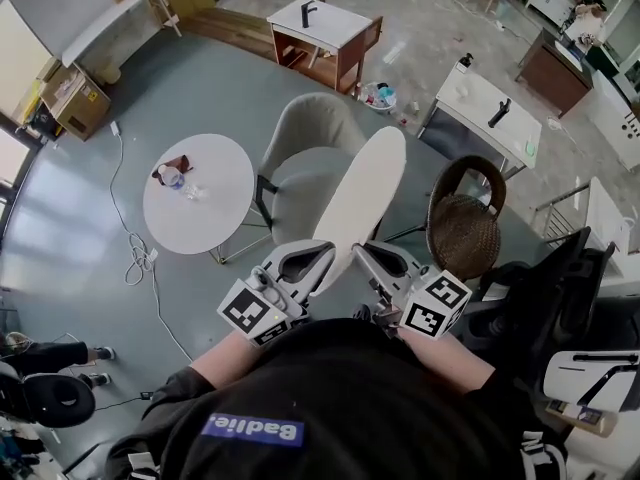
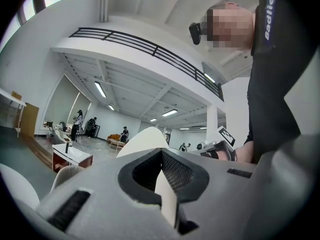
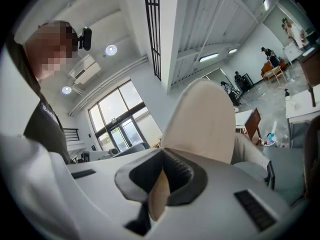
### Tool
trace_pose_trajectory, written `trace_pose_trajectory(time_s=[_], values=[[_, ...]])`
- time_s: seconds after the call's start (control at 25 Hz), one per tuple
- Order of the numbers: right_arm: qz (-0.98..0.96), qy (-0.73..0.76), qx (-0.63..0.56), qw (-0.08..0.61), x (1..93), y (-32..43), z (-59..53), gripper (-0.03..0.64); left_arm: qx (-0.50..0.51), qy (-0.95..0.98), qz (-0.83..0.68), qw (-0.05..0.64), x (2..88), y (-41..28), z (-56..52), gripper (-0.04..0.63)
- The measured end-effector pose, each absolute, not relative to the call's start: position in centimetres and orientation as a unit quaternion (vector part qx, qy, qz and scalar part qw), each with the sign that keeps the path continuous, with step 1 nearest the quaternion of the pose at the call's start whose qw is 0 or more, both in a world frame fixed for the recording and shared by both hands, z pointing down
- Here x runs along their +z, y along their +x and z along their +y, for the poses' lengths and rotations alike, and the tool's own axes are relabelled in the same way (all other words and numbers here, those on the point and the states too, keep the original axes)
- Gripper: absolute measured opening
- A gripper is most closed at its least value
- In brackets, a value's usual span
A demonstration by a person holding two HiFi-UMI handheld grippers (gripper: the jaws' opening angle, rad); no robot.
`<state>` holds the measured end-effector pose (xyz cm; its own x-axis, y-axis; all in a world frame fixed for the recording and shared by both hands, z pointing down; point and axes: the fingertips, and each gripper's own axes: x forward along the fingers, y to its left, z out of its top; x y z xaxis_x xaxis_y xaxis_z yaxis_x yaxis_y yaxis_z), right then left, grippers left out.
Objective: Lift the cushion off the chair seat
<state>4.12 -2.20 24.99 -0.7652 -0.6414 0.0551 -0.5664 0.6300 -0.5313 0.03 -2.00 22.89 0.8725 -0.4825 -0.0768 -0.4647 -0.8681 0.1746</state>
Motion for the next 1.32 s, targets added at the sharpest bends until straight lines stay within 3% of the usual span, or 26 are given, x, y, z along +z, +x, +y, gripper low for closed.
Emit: trace_pose_trajectory(time_s=[1.32], values=[[0.916,-0.3,-0.26,0.065,24.5,2.4,-0.3,0.031,-0.057,0.96,-0.262,0.085,23.2,-1.2,-0.6,0.012]])
